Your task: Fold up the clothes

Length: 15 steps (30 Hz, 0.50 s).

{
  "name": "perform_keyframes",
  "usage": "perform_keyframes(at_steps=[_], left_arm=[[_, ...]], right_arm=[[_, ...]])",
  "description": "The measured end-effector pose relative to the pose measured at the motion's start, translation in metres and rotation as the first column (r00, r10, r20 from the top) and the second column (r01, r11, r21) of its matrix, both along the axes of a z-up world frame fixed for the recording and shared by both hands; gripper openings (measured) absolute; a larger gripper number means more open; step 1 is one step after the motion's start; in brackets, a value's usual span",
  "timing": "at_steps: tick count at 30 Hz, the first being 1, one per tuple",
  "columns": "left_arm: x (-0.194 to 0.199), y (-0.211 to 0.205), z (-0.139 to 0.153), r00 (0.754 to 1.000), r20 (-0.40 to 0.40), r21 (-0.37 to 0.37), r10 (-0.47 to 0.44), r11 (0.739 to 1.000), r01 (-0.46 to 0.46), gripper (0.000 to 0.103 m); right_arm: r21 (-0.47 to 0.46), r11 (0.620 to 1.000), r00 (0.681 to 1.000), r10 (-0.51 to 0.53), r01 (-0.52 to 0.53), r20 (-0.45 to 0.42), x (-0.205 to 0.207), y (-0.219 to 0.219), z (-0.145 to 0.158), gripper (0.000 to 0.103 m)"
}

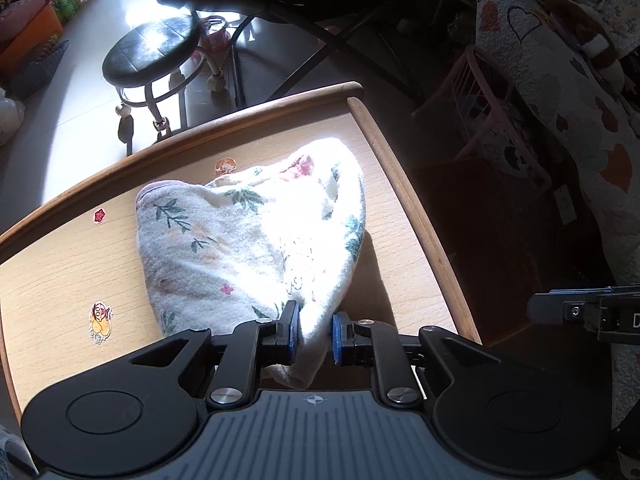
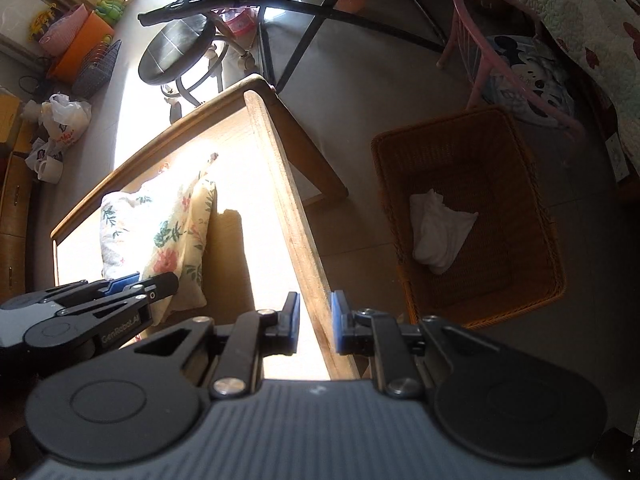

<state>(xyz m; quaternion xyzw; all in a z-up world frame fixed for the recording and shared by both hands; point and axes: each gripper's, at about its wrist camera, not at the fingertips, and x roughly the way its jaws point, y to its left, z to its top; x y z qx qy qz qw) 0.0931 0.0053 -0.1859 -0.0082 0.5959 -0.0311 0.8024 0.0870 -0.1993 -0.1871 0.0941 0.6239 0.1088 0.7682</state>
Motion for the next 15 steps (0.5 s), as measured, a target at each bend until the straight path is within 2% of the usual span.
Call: perform_keyframes(at_steps=[5,10,13,14,15], left_arm=[[0.002,-0.001,-0.008,1.000,-0.029,-0.033,0.012,0.999,-0.013,0.041],[0.003,-0.005,-0.012,0.999,-0.047,-0.040,0.015,0.999,-0.017,0.043],[0.002,-0.005,-0.008,0.999,-0.039,-0.095,0.030,0.995,-0.034,0.047],[0.001,-0.005,-0.007,0.999,-0.036,-0.126,0.036,0.991,-0.040,0.053],[-0.001,-0.005,-0.005,0.999,-0.034,-0.158,0.039,0.987,-0.044,0.055]], right_arm=[[-0.007,1.000,1.000,0.009,-0.009,0.001,-0.003,0.000,0.000,0.016],[-0.014,1.000,1.000,0.006,-0.006,-0.001,-0.004,-0.001,0.000,0.016],[-0.020,1.000,1.000,-0.004,0.004,0.000,-0.004,-0.001,0.001,0.016],[-0.022,1.000,1.000,-0.008,0.008,0.000,-0.004,-0.001,0.002,0.016],[-0.023,1.000,1.000,-0.011,0.011,-0.001,-0.004,-0.001,0.002,0.016]])
